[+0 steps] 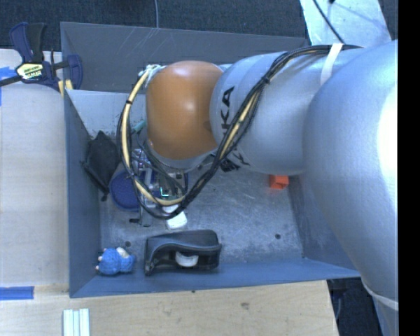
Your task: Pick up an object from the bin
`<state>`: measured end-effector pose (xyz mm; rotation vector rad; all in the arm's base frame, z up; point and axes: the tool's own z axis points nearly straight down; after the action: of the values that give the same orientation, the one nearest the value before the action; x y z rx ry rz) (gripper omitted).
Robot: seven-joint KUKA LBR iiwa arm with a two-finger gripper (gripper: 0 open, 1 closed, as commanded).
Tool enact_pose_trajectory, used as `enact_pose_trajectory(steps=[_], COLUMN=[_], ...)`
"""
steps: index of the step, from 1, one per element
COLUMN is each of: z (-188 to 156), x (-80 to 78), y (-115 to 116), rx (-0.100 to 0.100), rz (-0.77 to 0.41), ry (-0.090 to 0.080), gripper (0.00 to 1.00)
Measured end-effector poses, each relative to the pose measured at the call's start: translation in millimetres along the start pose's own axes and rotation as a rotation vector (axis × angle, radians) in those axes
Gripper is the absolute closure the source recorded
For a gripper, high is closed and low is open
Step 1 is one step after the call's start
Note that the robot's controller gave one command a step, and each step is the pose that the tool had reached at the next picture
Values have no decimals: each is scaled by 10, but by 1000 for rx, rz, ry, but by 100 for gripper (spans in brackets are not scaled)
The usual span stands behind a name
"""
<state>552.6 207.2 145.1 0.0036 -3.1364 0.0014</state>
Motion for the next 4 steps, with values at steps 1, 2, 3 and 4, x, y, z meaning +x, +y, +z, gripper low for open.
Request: enact_pose_trajectory(steps=[1,2,3,4], z=[771,720,-583,-108], x=[302,284,438,382], y=[37,45,-56,-317], rx=[-4,-5,-5,1], rz=[11,13,29,53], ry=[-11,-12,-15,-4], gripper=[0,100,100,100])
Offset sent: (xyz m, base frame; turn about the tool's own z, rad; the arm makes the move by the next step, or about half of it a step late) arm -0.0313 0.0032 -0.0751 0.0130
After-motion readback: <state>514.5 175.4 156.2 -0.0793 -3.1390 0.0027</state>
